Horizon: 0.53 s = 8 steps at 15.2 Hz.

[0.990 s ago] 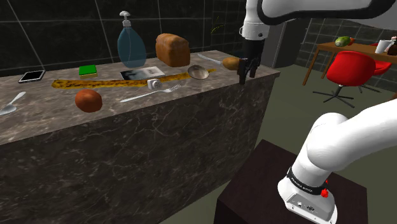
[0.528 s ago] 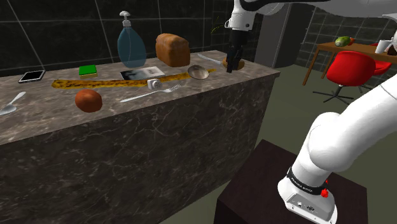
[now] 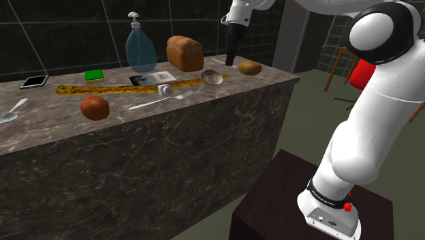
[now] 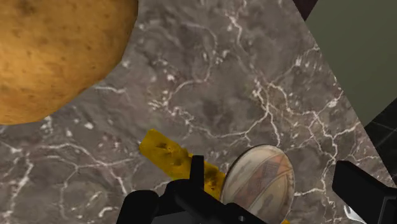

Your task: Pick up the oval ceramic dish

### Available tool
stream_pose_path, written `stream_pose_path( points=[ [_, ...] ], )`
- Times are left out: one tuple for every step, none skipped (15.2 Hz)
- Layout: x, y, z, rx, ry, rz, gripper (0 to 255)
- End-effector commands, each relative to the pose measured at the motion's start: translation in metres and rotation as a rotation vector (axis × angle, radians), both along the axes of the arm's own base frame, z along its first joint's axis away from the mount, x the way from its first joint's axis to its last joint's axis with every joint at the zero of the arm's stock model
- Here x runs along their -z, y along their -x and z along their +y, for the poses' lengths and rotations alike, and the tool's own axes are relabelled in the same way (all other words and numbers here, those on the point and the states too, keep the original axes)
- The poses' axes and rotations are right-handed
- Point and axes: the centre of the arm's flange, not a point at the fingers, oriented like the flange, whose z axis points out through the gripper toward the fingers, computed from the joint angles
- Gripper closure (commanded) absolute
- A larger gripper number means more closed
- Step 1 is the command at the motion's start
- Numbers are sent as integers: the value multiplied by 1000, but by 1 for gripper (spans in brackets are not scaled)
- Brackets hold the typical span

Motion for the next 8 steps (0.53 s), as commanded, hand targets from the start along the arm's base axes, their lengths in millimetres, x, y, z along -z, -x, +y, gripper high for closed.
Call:
stream_pose_path(
  points=[
    [-3,-27,0,-66,-46,-10,0],
    [-5,-41,-1,-97,-68,-14,0],
    [-7,-55,-1,-127,-90,-18,0],
    [-9,-68,-2,-157,-113,-22,0],
    [-10,-75,-2,-173,-124,-25,0],
    [-5,-75,-2,-173,-124,-25,0],
    [1,-75,-2,-173,-124,-25,0],
    [6,-75,-2,-173,-124,-25,0]
  ],
)
